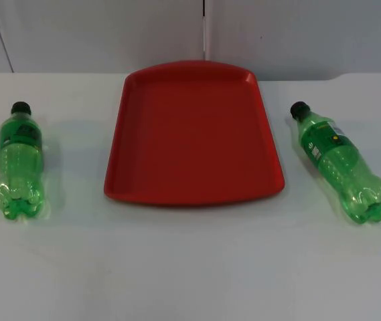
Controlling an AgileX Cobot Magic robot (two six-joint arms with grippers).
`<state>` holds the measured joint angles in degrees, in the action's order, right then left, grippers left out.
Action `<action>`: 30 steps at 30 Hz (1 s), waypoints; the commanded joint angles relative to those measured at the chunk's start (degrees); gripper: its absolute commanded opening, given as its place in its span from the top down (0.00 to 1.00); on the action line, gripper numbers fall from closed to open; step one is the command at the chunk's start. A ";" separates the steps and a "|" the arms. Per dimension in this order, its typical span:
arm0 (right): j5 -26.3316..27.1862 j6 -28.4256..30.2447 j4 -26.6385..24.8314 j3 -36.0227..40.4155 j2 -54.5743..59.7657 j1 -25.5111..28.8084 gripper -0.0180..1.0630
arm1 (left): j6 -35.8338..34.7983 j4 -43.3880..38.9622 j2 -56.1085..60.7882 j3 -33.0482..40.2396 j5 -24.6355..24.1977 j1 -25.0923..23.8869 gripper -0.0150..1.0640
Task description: Place the bottle upright on the tray.
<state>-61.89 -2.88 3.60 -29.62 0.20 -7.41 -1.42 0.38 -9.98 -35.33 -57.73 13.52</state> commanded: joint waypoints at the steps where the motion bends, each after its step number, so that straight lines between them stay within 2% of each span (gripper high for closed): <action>1: 0.06 -0.07 0.26 0.10 -0.20 0.40 0.02 | -0.59 0.99 -1.69 -0.74 1.73 0.09 0.01; 7: 0.06 -0.07 0.26 0.10 -0.20 0.40 0.02 | -1.29 3.50 -6.26 -1.01 6.31 0.09 0.01; 18: 0.06 -0.07 0.26 0.10 -0.20 0.40 0.02 | -1.29 4.52 -13.97 -1.01 11.83 0.09 0.01; 24: 0.06 -0.07 0.26 0.10 -0.20 0.40 0.02 | -0.86 4.65 -21.44 -1.01 16.06 0.09 0.01; 28: 0.06 -0.07 0.26 0.10 -0.20 0.40 0.02 | -0.86 4.75 -29.01 -1.28 20.74 0.09 0.01; 30: 0.06 -0.07 0.26 0.10 -0.20 0.40 0.02 | -0.86 4.75 -30.95 -1.97 21.15 0.09 0.01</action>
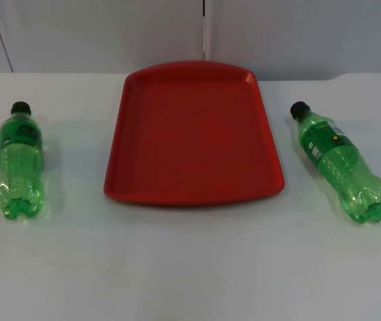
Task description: Place the bottle upright on the tray.
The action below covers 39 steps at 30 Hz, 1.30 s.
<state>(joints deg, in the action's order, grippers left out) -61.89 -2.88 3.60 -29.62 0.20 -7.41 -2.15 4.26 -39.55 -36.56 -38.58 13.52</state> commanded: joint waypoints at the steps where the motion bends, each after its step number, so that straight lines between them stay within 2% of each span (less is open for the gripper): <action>1: 0.06 -0.07 0.26 0.10 -0.20 0.40 0.02 | -0.12 0.76 -3.46 -1.73 2.14 0.09 0.01; 7: 0.06 -0.07 0.26 0.10 -0.20 0.40 0.02 | -0.27 -0.15 -13.54 -9.01 2.24 0.09 0.01; 8: 0.06 -0.07 0.26 0.10 -0.20 0.40 0.02 | -1.37 -0.77 -16.48 -11.89 1.70 0.09 0.01; 15: 0.06 -0.07 0.26 0.10 -0.20 0.40 0.02 | -4.85 -1.24 -24.24 -19.95 1.10 0.09 0.01; 19: 0.06 -0.07 0.26 0.10 -0.20 0.40 0.02 | -6.54 -2.12 -28.10 -23.99 -0.95 0.09 0.01; 23: 0.06 -0.07 0.26 0.10 -0.20 0.40 0.02 | -12.53 -8.89 -34.26 -30.17 -5.25 -0.06 0.01; 25: 0.06 -0.07 0.26 0.10 -0.20 0.40 0.02 | -13.18 -9.39 -35.86 -31.64 -5.99 -0.46 0.01; 29: 0.06 -0.07 0.26 0.10 -0.20 0.40 0.02 | -13.18 -9.26 -40.17 -35.45 -7.06 -2.29 0.01; 34: 0.06 -0.07 0.26 0.10 -0.20 0.40 0.02 | -12.24 -8.18 -45.76 -40.38 -11.02 -5.41 0.01; 37: 0.06 0.05 0.25 0.10 -0.20 0.40 0.02 | -8.51 -4.26 -50.76 -44.68 -15.14 -7.91 0.01; 39: 0.06 0.05 0.25 0.10 -0.20 0.40 0.02 | -8.15 -3.60 -51.54 -45.28 -15.60 -8.29 0.01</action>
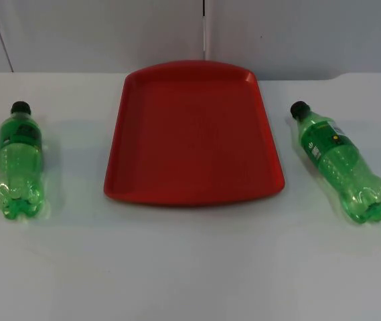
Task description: Place the bottle upright on the tray.
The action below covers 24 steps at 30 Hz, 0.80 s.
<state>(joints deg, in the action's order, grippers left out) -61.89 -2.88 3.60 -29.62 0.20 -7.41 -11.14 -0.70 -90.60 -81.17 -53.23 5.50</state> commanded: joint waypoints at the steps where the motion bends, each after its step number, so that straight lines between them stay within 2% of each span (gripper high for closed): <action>1: 0.06 0.05 0.25 0.10 -0.20 0.40 0.02 | 1.61 2.80 -2.88 -2.10 -2.07 -1.19 0.01; 5: 0.06 0.05 0.25 0.10 -0.20 0.40 0.02 | 3.69 7.48 -9.34 -5.18 -5.04 -3.41 0.01; 9: 0.06 0.15 0.25 0.10 -0.20 0.40 0.02 | 3.51 8.19 -13.78 -7.35 -5.90 -4.30 0.01; 12: 0.06 0.15 0.25 0.10 -0.20 0.40 0.02 | 1.81 8.19 -16.14 -8.68 -5.54 -4.90 0.01; 18: 0.06 0.15 0.25 0.10 -0.20 0.40 0.02 | -2.63 7.18 -20.90 -9.43 -1.69 -4.90 0.01; 24: 0.06 0.15 0.25 0.10 -0.20 0.40 0.02 | -3.06 7.41 -25.14 -9.98 -0.78 -5.58 0.01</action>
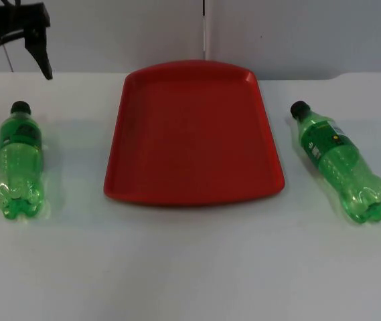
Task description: Place the bottle upright on the tray.
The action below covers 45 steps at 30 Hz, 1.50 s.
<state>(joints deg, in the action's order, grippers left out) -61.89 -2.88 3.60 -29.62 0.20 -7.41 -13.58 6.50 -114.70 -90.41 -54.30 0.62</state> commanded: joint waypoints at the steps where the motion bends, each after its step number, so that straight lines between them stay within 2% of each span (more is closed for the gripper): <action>1: 0.06 0.15 0.25 0.10 -0.20 0.40 0.02 | -0.62 0.21 -1.04 -0.74 0.28 -0.69 0.01; 4: 0.06 0.15 0.25 0.10 -0.20 0.40 0.02 | -0.62 0.15 -4.48 -3.73 -2.06 -1.41 0.01; 16: 0.06 0.15 0.25 0.10 -0.20 0.40 0.02 | -1.90 -2.93 -11.18 -11.11 -1.84 -1.41 0.01; 30: 0.06 0.15 0.25 0.10 -0.20 0.40 0.02 | -3.34 -6.50 -16.34 -12.12 -2.34 -0.64 0.01; 36: 0.06 0.15 0.25 0.10 -0.20 0.40 0.02 | -4.52 -8.23 -17.97 -12.12 -0.34 1.32 0.01; 45: 0.06 0.25 0.25 0.10 -0.20 0.40 0.02 | -6.40 -11.60 -20.08 -12.12 0.41 1.33 0.01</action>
<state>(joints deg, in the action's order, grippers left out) -61.89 -2.88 3.60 -29.62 0.20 -7.41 -19.33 -4.39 -134.56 -102.17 -54.24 1.91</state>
